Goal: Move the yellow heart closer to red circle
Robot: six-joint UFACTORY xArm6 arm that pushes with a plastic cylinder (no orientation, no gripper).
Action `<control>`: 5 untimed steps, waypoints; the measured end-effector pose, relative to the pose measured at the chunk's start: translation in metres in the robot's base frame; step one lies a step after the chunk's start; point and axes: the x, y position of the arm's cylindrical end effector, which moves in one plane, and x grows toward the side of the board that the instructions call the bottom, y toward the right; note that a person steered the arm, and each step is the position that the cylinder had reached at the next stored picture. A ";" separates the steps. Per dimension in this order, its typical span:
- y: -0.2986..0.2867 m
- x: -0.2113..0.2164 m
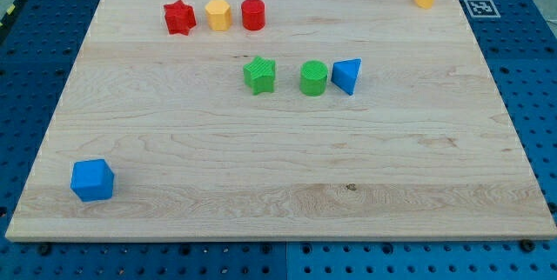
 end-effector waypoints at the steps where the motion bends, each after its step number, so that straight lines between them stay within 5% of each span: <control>1: 0.018 0.000; 5: 0.029 0.026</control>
